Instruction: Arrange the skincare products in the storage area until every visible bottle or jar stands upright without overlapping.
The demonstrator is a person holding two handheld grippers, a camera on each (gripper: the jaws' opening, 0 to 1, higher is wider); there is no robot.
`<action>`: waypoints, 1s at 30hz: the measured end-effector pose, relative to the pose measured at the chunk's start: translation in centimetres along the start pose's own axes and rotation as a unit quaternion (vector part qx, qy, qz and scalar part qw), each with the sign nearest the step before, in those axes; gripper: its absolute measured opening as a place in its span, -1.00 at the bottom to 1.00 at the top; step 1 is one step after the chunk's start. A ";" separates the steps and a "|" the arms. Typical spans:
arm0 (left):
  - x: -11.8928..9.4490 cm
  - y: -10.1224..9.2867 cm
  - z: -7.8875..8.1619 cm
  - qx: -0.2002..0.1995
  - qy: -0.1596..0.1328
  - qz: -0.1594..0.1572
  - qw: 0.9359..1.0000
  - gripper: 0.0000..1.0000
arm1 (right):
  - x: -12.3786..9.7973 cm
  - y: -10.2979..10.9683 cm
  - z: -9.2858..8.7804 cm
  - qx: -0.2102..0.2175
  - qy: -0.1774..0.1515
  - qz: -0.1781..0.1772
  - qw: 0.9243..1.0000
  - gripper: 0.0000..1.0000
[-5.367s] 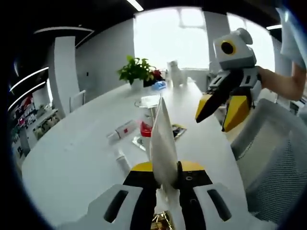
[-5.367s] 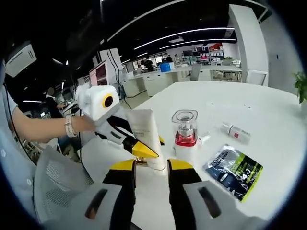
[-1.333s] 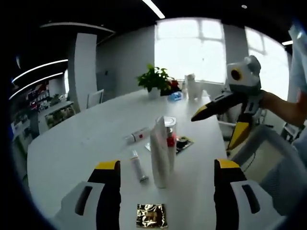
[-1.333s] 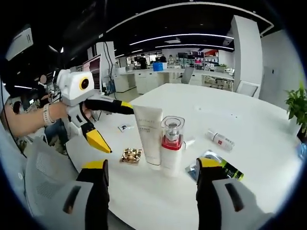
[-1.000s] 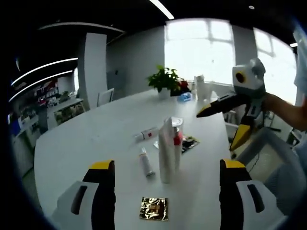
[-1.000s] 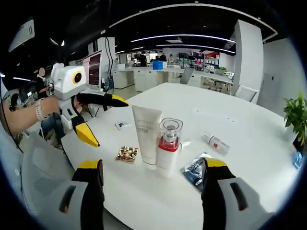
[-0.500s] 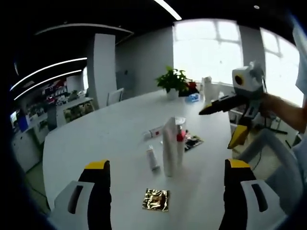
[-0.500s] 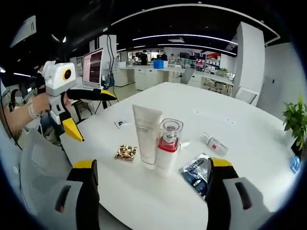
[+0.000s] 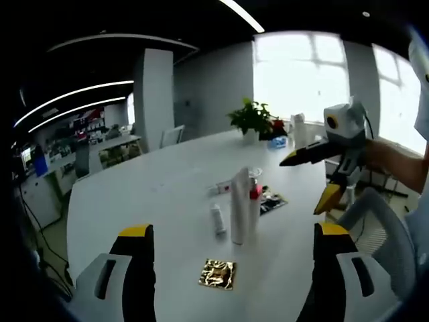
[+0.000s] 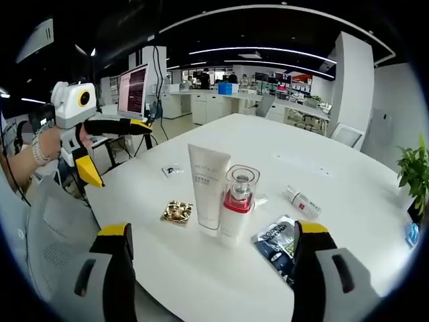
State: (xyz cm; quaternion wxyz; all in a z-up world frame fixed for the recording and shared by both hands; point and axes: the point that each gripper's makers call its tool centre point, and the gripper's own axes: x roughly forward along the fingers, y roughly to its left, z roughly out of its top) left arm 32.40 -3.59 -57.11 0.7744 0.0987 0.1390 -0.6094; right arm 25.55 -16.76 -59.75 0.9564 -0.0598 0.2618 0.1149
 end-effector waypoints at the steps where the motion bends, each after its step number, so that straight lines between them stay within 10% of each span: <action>1: -0.1 0.1 -0.2 -0.003 0.004 0.002 1.000 0.94 | 0.0 0.1 -0.1 0.001 0.001 0.001 1.000 0.94; 19: -0.4 0.2 -0.9 -0.043 0.023 0.005 0.999 0.94 | 0.4 -2.9 -1.8 0.008 0.029 0.012 0.999 0.77; 30: -0.6 -0.2 -0.9 -0.041 0.026 0.005 0.999 0.94 | 0.9 -6.7 -2.3 -0.006 0.044 -0.007 0.999 0.34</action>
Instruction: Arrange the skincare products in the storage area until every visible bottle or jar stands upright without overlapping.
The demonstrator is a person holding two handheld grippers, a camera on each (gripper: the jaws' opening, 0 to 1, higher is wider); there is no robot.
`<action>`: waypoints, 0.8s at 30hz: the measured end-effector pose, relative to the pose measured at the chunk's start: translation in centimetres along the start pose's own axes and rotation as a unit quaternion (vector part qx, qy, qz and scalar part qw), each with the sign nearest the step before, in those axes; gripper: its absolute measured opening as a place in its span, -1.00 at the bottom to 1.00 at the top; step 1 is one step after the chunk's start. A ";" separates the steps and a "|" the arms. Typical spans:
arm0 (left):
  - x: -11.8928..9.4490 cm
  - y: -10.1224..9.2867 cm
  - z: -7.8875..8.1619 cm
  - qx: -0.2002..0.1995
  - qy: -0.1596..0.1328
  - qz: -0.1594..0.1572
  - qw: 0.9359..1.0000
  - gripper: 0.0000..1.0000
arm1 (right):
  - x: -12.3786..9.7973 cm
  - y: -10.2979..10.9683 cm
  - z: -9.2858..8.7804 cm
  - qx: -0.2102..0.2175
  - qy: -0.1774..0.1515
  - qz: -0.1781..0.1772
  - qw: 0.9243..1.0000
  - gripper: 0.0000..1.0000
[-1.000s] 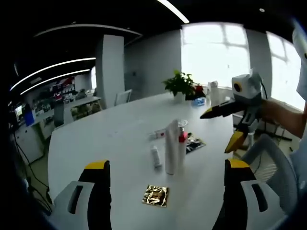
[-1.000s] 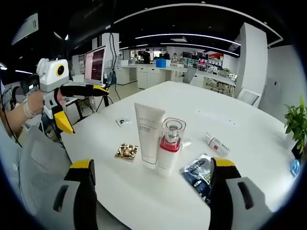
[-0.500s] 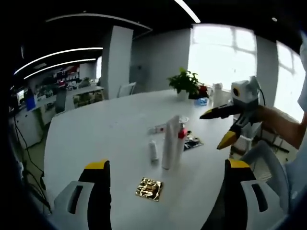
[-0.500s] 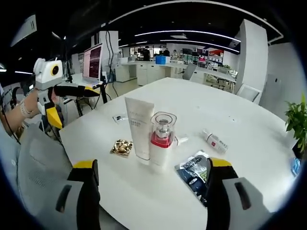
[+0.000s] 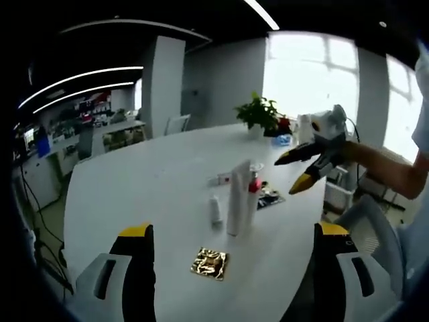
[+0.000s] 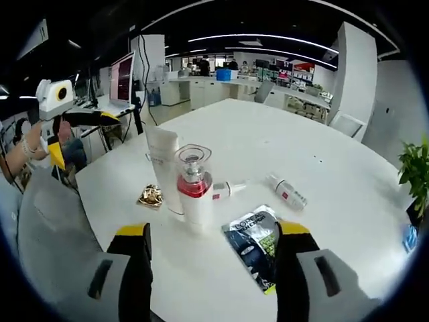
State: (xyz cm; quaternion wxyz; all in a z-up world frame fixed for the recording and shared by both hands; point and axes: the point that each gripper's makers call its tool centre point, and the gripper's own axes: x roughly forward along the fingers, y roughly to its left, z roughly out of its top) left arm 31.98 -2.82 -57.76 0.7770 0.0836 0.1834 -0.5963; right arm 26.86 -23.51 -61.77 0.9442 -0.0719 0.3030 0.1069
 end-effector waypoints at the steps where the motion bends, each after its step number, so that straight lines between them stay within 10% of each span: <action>1: -0.1 -0.1 -0.1 -0.002 0.000 0.000 1.000 0.94 | 0.1 -0.3 -0.2 0.001 0.009 0.001 1.000 0.31; 24: -0.8 -0.1 -0.7 -0.012 0.013 0.005 1.000 0.94 | 5.5 -7.6 -1.3 -0.027 0.078 0.010 0.997 -0.21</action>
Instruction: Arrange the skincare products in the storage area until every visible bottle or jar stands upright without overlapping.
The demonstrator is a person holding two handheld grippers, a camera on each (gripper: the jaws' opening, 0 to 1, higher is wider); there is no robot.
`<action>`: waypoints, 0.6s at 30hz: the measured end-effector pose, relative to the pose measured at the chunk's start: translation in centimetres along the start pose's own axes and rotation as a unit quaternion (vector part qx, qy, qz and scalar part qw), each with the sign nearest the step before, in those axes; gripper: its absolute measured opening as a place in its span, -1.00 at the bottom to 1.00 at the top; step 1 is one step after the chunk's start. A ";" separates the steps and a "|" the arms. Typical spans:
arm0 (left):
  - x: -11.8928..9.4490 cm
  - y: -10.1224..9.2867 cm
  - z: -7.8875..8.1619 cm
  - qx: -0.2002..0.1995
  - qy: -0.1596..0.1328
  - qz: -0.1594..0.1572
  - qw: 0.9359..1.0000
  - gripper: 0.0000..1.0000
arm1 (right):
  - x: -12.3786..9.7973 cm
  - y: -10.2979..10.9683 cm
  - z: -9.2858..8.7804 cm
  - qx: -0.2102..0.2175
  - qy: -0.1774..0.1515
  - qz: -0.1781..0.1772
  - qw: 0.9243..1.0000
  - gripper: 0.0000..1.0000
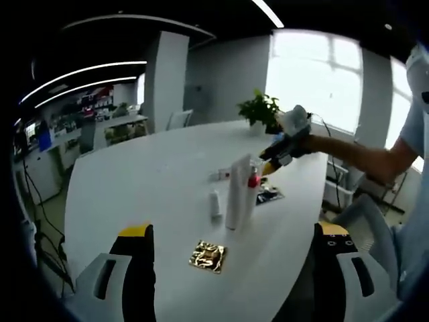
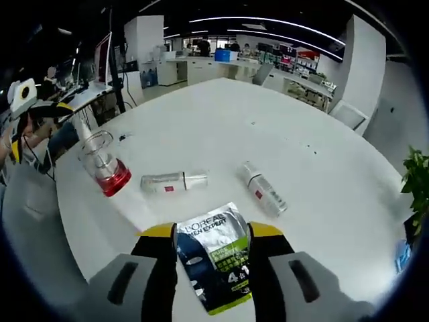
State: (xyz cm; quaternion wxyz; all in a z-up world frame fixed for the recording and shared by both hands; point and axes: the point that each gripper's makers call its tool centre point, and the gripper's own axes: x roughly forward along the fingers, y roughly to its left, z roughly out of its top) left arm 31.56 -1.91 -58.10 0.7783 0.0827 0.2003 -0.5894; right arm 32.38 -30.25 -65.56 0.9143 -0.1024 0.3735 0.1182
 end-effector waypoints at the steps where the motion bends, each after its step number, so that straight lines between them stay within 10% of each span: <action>1: 0.0 0.0 0.0 -0.002 0.000 0.001 1.000 0.94 | 0.1 -0.2 0.0 -0.009 0.005 0.001 1.000 -0.22; 18: 0.0 0.3 -0.9 -0.022 0.010 0.005 1.000 0.94 | 4.0 -4.8 0.7 -0.060 0.064 -0.003 0.996 -0.26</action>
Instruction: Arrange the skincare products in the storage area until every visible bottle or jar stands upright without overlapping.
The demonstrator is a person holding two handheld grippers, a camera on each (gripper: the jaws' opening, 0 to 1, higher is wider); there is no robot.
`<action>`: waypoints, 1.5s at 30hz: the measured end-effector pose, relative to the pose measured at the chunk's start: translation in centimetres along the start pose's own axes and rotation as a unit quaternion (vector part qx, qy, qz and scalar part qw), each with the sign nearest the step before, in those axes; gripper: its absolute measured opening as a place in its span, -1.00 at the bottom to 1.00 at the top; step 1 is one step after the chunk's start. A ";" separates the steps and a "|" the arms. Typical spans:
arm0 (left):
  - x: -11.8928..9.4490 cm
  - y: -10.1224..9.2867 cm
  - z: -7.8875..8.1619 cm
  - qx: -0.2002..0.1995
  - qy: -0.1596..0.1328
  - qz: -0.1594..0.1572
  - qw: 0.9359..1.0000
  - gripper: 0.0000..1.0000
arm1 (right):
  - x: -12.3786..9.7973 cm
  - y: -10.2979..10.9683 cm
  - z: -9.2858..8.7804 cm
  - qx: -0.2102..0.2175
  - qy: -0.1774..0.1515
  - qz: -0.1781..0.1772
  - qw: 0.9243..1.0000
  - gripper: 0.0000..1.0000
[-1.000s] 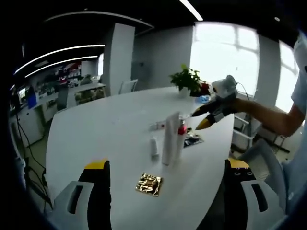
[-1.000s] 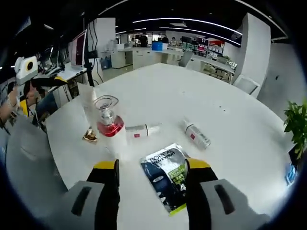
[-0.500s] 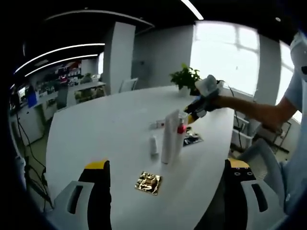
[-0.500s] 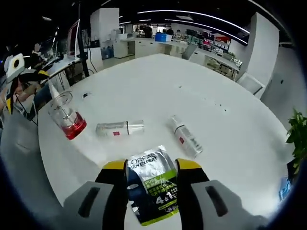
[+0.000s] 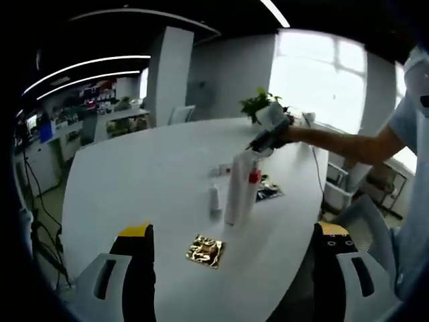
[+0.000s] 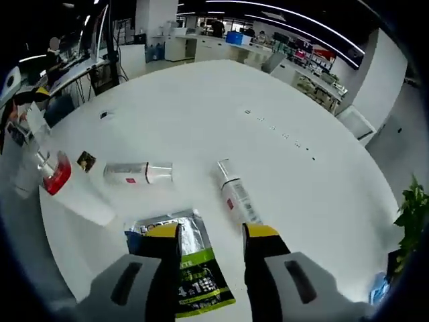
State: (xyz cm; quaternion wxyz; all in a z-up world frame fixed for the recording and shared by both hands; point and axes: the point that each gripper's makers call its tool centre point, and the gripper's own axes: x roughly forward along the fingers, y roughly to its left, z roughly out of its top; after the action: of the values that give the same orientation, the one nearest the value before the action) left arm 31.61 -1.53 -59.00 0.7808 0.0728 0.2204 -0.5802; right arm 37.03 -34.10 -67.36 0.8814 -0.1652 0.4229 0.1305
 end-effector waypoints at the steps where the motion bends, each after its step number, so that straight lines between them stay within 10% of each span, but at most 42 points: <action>1: 0.0 0.1 0.0 -0.003 0.001 0.002 1.000 0.94 | 0.2 -0.2 -0.1 -0.002 0.005 0.000 1.000 -0.25; 32: -0.1 0.7 -0.3 -0.004 0.020 0.015 1.000 0.94 | 9.2 -6.4 -1.0 -0.063 0.101 0.085 0.989 -0.26; 45: -0.3 1.0 -1.0 -0.013 0.024 0.022 0.999 0.94 | 8.3 -3.1 -2.2 -0.060 0.149 0.124 0.979 -0.36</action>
State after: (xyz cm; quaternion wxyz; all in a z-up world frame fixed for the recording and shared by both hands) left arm 32.26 -0.61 -59.93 0.7890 0.0815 0.2443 -0.5579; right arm 41.66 -37.07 -74.62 0.7739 -0.1816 0.5580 0.2383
